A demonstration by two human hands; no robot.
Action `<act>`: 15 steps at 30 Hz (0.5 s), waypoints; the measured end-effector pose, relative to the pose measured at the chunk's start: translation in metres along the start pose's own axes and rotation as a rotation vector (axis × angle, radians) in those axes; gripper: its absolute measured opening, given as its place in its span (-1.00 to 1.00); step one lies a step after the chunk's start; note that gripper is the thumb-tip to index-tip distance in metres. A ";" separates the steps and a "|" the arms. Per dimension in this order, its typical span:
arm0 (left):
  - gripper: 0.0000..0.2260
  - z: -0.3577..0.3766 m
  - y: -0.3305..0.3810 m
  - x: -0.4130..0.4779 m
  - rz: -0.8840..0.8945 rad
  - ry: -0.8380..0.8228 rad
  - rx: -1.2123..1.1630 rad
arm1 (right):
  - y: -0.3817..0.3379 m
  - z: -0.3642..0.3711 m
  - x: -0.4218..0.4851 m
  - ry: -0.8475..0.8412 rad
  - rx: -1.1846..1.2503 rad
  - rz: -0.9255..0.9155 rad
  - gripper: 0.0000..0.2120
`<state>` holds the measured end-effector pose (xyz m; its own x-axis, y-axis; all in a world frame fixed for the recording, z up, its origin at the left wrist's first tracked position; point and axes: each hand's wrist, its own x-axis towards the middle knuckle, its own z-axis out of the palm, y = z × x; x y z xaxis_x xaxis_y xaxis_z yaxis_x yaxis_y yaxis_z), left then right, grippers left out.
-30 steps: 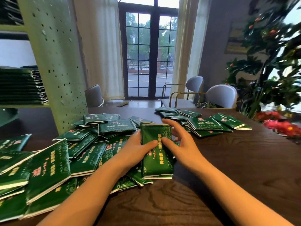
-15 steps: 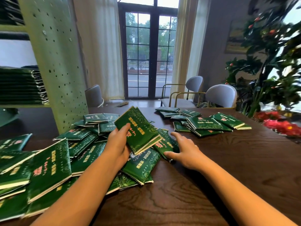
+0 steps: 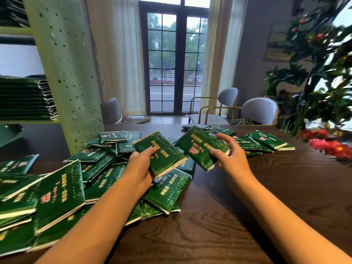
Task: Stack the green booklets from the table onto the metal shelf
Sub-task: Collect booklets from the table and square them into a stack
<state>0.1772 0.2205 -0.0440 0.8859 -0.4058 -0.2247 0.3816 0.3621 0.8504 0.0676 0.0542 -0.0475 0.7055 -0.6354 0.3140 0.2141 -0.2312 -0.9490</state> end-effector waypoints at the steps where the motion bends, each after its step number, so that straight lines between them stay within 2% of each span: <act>1: -0.84 0.001 0.000 0.000 0.001 0.001 0.010 | -0.001 0.001 0.000 -0.001 0.105 0.034 -0.59; 3: -0.94 0.003 -0.002 0.000 0.002 -0.007 0.030 | -0.005 0.004 -0.003 -0.031 0.290 0.100 -0.60; 5: -0.86 0.005 -0.006 -0.001 -0.003 -0.040 0.027 | -0.006 0.008 -0.008 -0.097 0.321 0.105 -0.60; 8: -0.68 0.011 -0.010 -0.004 -0.017 -0.116 -0.023 | -0.002 0.020 -0.015 -0.162 0.154 -0.005 -0.63; 12: -0.70 0.017 -0.014 -0.009 0.044 -0.164 -0.029 | 0.006 0.031 -0.021 -0.189 -0.023 -0.137 -0.64; 15: -0.64 0.015 -0.022 -0.005 0.114 -0.146 0.078 | 0.009 0.035 -0.026 -0.242 -0.137 -0.225 -0.77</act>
<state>0.1606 0.2014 -0.0547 0.8722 -0.4856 -0.0586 0.2548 0.3489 0.9019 0.0747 0.0941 -0.0654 0.7939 -0.3680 0.4840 0.3014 -0.4531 -0.8390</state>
